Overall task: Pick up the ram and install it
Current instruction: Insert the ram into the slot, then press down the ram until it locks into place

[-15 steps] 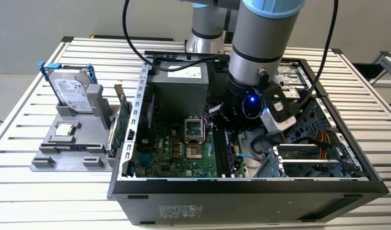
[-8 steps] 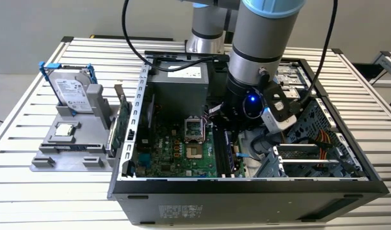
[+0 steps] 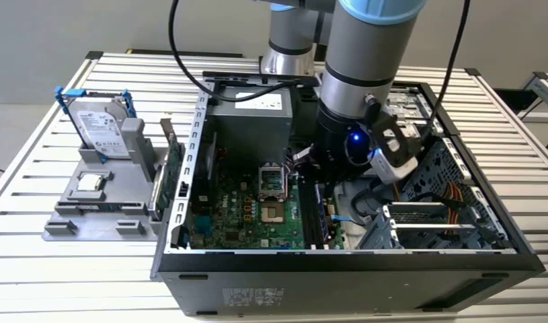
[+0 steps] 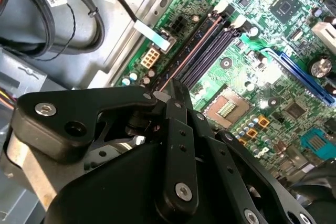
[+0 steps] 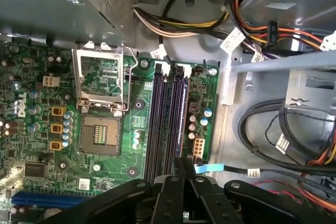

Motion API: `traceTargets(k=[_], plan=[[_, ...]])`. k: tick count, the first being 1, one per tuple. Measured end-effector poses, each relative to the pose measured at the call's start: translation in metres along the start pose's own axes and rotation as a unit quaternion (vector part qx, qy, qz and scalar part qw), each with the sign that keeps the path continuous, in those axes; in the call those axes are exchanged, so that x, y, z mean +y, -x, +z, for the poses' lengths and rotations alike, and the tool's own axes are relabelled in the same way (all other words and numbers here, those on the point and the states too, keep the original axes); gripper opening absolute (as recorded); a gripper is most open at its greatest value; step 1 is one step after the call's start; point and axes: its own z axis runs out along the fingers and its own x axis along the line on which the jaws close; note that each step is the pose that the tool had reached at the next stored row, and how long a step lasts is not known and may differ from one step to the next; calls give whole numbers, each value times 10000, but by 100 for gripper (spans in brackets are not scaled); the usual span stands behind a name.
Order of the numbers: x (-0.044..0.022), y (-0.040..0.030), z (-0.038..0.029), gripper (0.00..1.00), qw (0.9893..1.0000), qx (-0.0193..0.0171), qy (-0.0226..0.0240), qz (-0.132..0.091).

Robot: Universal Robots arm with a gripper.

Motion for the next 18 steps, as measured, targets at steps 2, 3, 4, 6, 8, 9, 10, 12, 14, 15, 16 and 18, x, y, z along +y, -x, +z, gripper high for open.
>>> traceTargets(k=[2, 3, 4, 6, 8, 9, 10, 12, 14, 15, 16, 18], plan=[[7, 0, 0, 0, 10000, -4, 3, -91], [10, 0, 0, 0, 9999, -7, 5, -139], [13, -1, 0, 0, 9998, -9, 7, -189], [19, -3, 0, 0, 9996, -14, 11, -288], [25, -4, 0, 0, 9993, -19, 14, -383], [28, -5, 0, 0, 9991, -21, 16, -432], [30, -6, 0, 0, 9989, -24, 18, -477], [36, -7, 1, 0, 9983, -28, 22, -573], [41, -7, 1, 0, 9977, -33, 25, -675], [43, -8, 2, 0, 9974, -36, 27, -723], [44, -10, 3, 0, 9970, -38, 29, -771], [47, -11, 3, 0, 9962, -43, 32, -869]])
